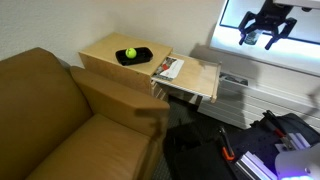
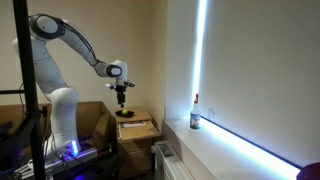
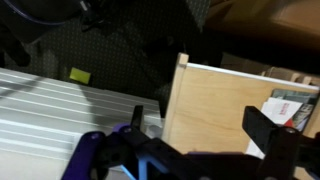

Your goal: Push the nightstand shelf backwards

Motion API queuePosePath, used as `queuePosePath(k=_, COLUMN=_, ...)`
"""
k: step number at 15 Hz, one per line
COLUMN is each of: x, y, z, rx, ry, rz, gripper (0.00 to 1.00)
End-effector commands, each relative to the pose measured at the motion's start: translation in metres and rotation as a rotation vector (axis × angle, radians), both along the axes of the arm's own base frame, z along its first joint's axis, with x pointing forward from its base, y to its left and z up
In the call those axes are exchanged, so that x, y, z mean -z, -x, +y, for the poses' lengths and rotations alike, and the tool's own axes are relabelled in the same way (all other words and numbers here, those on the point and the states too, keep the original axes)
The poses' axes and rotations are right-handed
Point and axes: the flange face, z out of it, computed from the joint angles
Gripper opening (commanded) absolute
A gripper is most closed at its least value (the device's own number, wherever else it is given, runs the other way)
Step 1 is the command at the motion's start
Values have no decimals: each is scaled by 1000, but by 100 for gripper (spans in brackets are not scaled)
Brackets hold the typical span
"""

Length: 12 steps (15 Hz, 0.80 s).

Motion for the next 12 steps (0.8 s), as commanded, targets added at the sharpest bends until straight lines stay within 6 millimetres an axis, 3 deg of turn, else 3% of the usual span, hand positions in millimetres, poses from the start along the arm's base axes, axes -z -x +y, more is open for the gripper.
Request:
queuePosePath(k=1, x=55, y=15, z=-67, rx=209, ry=-27, rz=12, gripper=100)
queuePosePath(k=2, x=72, y=32, z=-89, rx=272, ry=-47, rz=-5, gripper=100)
queuePosePath(k=4, x=98, y=41, z=-101, rx=397, ry=-73, rz=-42, gripper=100)
queuePosePath(k=5, x=102, y=33, z=-112, rx=458, ry=-89, rz=-58, gripper=100)
queuePosePath(k=6, x=98, y=38, z=-116, rx=514, ry=-122, rz=-84, gripper=100)
queuePosePath(k=7, x=94, y=37, z=-109, rx=443, ry=-96, rz=-53, gripper=100)
queuePosePath(k=11, x=98, y=37, z=-117, rx=503, ry=-115, rz=-67, gripper=100)
queuePosePath(k=12, x=121, y=28, z=-115, rx=505, ry=-76, rz=-18, gripper=100)
